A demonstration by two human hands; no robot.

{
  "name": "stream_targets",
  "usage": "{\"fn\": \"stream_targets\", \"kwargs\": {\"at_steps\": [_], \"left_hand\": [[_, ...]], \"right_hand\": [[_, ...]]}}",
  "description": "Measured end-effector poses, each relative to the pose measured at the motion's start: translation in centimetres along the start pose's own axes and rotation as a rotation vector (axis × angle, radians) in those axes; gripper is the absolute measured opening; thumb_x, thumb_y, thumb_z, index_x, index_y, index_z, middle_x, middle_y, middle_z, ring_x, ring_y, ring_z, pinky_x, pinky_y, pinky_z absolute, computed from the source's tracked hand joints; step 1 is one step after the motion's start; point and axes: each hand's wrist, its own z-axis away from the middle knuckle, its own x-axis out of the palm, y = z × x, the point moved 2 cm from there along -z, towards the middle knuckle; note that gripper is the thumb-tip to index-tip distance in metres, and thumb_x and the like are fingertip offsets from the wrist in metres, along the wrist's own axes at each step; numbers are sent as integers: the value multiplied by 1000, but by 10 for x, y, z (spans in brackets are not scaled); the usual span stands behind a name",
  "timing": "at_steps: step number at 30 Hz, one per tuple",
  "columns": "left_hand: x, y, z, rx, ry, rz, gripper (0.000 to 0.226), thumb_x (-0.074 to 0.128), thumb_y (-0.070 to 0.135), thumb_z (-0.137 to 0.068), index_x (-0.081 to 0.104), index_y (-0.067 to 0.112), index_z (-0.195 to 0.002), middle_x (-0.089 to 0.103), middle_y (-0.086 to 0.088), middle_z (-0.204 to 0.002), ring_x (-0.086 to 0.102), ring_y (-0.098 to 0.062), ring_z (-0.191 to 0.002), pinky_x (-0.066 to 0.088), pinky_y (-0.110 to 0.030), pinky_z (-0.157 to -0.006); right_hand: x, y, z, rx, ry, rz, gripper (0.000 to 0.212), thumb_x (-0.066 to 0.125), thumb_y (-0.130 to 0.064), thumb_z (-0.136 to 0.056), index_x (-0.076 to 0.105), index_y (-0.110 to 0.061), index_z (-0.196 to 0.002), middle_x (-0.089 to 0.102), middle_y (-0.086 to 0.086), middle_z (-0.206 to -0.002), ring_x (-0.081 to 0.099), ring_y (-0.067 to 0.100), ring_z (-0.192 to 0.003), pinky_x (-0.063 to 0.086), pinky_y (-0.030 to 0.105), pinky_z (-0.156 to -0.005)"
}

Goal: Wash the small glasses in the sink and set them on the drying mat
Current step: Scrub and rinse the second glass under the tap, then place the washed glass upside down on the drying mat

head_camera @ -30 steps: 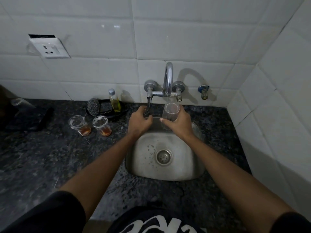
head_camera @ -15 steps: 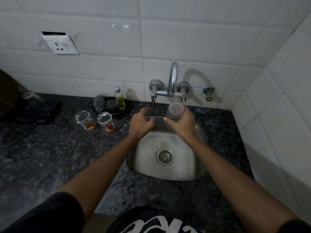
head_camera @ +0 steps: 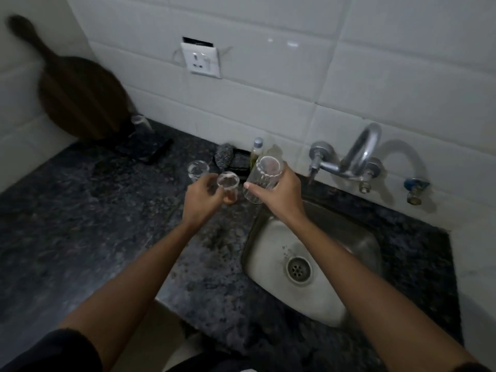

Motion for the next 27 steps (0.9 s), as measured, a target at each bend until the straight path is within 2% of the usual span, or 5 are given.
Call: {"fn": "stream_targets", "kwargs": {"at_steps": [10,15,18,21,27], "left_hand": [[-109,-178,-93,-232,3,-219,52,68,36,-93,62,12,-139,74,-11,-121,72,-29,-104,58,-40,-87],[-131,-274,-161,-250,-45,-357,31,62,36,-89,61,10,-105,69,-14,-100,68,-37,-93,56,-44,-73],[-140,-323,-188,-238,-55,-445,46,56,41,-90,62,7,-121,66,-19,-118,63,-39,-111,55,-47,-91],[-149,-362,-211,-294,-141,-563,75,49,50,-98,38,6,-158,37,-22,-164,32,-40,-153,26,-52,-125],[-145,-400,-205,-266,-236,-719,87,11,64,-105,1,3,-167,-1,-19,-175,-5,-34,-163,-3,-52,-131]], "right_hand": [[231,-54,-104,-42,-198,33,68,99,-43,-66,62,-18,-117,59,6,-116,60,22,-108,52,34,-91],[344,-56,-154,-39,-253,53,72,99,-44,-63,65,-14,-119,63,4,-116,63,19,-109,53,34,-94],[397,-52,-177,-39,-277,85,73,98,-48,-61,66,-16,-118,68,1,-115,65,17,-108,55,37,-93],[440,-49,-197,-58,-313,127,74,99,-44,-62,65,-16,-120,70,0,-117,65,16,-110,55,35,-94],[501,-42,-220,-63,-396,154,80,101,-30,-62,61,-14,-129,72,1,-118,68,15,-110,57,32,-95]]}}
